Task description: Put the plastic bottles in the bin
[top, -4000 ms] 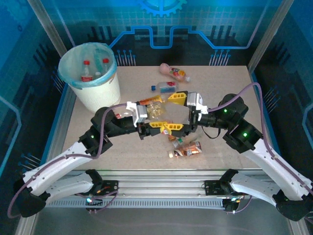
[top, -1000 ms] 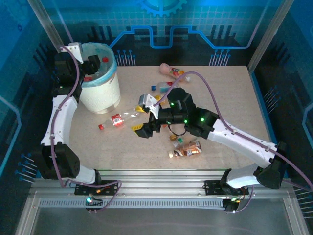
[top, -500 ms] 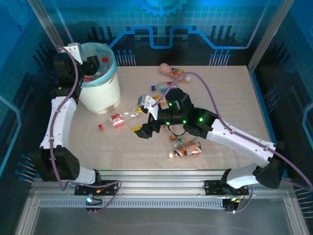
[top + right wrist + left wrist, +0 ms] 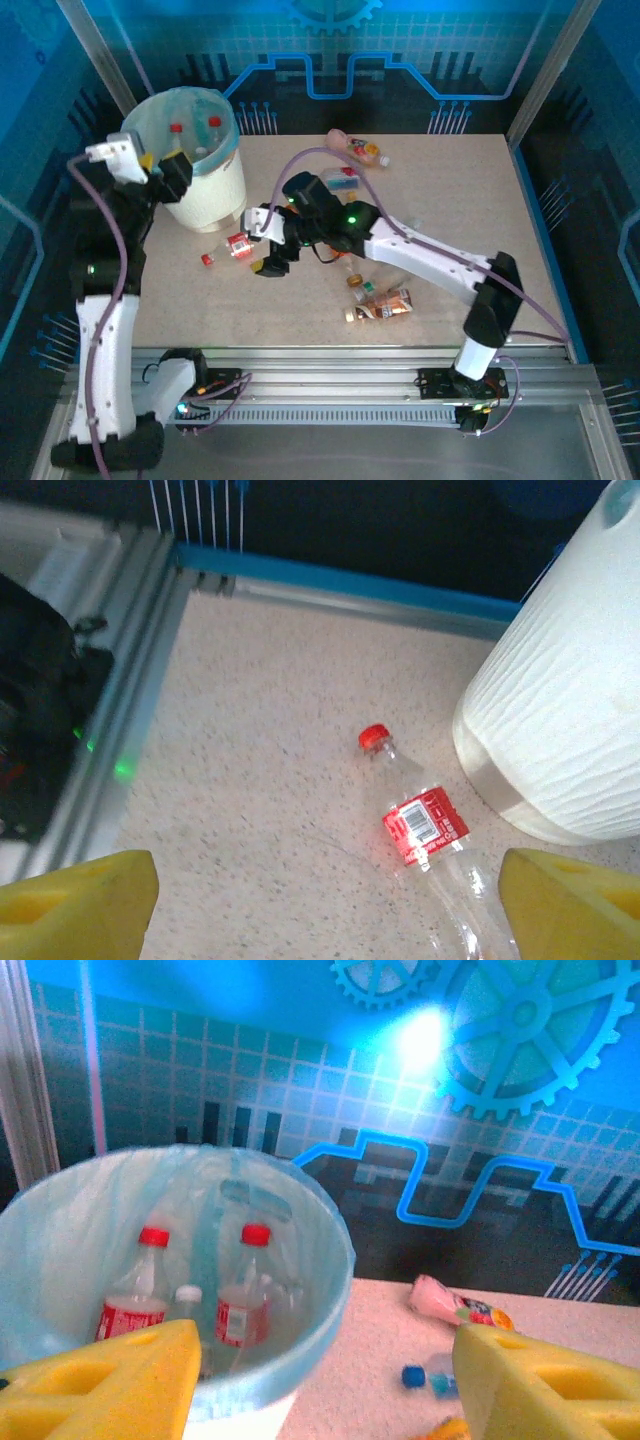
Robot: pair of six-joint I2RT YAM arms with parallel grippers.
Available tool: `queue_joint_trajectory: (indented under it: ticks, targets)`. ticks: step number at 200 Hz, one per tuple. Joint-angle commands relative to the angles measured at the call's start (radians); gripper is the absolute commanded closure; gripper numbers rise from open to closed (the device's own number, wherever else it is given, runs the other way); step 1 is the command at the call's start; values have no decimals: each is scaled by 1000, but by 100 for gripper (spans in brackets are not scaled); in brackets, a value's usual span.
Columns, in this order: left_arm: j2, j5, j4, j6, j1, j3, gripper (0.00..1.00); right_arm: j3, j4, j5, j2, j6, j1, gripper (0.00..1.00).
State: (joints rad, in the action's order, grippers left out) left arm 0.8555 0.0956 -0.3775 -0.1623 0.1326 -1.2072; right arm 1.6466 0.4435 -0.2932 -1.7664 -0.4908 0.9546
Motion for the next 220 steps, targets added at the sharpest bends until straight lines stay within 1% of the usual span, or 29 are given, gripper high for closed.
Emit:
queue_joint_trajectory:
  ticks: [1, 12, 23, 39, 51, 72, 101, 105, 139, 171, 195, 207, 220]
  targets:
    - [-85, 38, -98, -95, -14, 121, 32, 99, 85, 3, -115, -164, -14, 9]
    - [-132, 41, -105, -133, -16, 187, 33, 149, 106, -7, -174, -184, -27, 9]
    - [-170, 50, -118, -143, -18, 245, 33, 190, 117, -12, -229, -201, -39, 9]
    - [-219, 31, -132, -164, -19, 328, 33, 239, 123, -6, -302, -216, -55, 8]
    - [-253, 28, -120, -179, -19, 390, 32, 272, 123, 5, -356, -223, -66, 8]
    - [-281, 56, -87, -192, -20, 470, 31, 339, 127, 31, -450, -214, -81, 7]
    - [-278, 58, -86, -195, -21, 519, 31, 465, 180, 99, -554, -190, -86, 4]
    - [-277, 55, -83, -195, -21, 527, 31, 479, 184, 109, -593, -189, -86, 4]
    - [-278, 7, -58, -193, -21, 574, 29, 590, 210, 181, -706, -187, -88, 4]
    - [-279, -2, -62, -173, -21, 575, 28, 702, 283, 191, -805, -213, -90, 4]
    - [-282, -10, -70, -166, -21, 574, 28, 744, 318, 206, -850, -229, -91, 4]
    - [-283, -13, -74, -165, -21, 574, 27, 745, 329, 207, -858, -235, -90, 6]
    - [-283, -14, -75, -163, -21, 574, 27, 745, 346, 201, -861, -243, -89, 10]
